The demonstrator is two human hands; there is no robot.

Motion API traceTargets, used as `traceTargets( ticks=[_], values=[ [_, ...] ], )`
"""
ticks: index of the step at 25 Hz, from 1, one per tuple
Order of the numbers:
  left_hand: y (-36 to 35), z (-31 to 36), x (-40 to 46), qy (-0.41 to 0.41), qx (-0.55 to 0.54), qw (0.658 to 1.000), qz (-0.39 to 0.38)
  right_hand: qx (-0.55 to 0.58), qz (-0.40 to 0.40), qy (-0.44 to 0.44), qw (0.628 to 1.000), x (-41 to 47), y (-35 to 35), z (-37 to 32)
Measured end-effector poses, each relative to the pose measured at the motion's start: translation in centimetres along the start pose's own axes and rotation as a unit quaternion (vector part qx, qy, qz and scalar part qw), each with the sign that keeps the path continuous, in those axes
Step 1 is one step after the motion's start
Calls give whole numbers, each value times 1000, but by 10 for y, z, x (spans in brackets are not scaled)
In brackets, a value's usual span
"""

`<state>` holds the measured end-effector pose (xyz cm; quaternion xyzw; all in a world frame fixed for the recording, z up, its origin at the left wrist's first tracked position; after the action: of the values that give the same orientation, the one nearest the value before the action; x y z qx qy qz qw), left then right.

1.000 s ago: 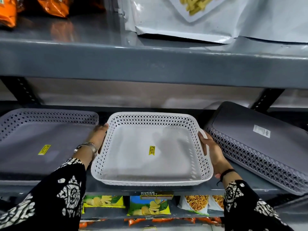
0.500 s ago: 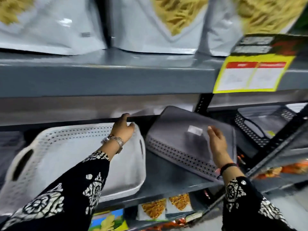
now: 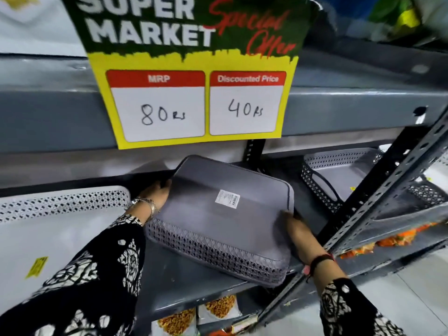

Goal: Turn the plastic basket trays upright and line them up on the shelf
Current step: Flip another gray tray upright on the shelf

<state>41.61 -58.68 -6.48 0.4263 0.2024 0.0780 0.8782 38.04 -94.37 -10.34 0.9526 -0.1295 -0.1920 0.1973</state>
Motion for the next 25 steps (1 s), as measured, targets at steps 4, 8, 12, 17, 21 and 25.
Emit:
traceTargets(
  ticks=[4,8,12,17,21,25],
  values=[
    [3,-13,-4,64,-42,997,-3,103,-30,22,994,3,0,-10],
    [28,3,-21,27,-428,901,61,221,-65,158,960,2,13,-65],
    [49,11,-37,-6,-626,779,-40,352,-111,150,917,0,30,-84],
    [28,-27,-44,94,-328,940,-27,285,-187,15,940,2,10,-53],
    [30,-24,-50,80,-53,995,-5,32,-64,15,997,19,20,-34],
    [30,-11,-68,45,137,989,-16,-168,-26,102,980,16,20,-45]
  ],
)
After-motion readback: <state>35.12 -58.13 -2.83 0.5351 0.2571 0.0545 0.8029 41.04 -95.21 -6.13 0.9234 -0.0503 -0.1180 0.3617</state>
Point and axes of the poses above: each hand's wrist, its own x-axis towards the middle knuckle, its own y-axis out of the back of the hand, z = x × y, the point moved 7 cm from there along x, towards the middle knuckle, and after that the axes turned 3 degrees about x, right-handed, at the moved point
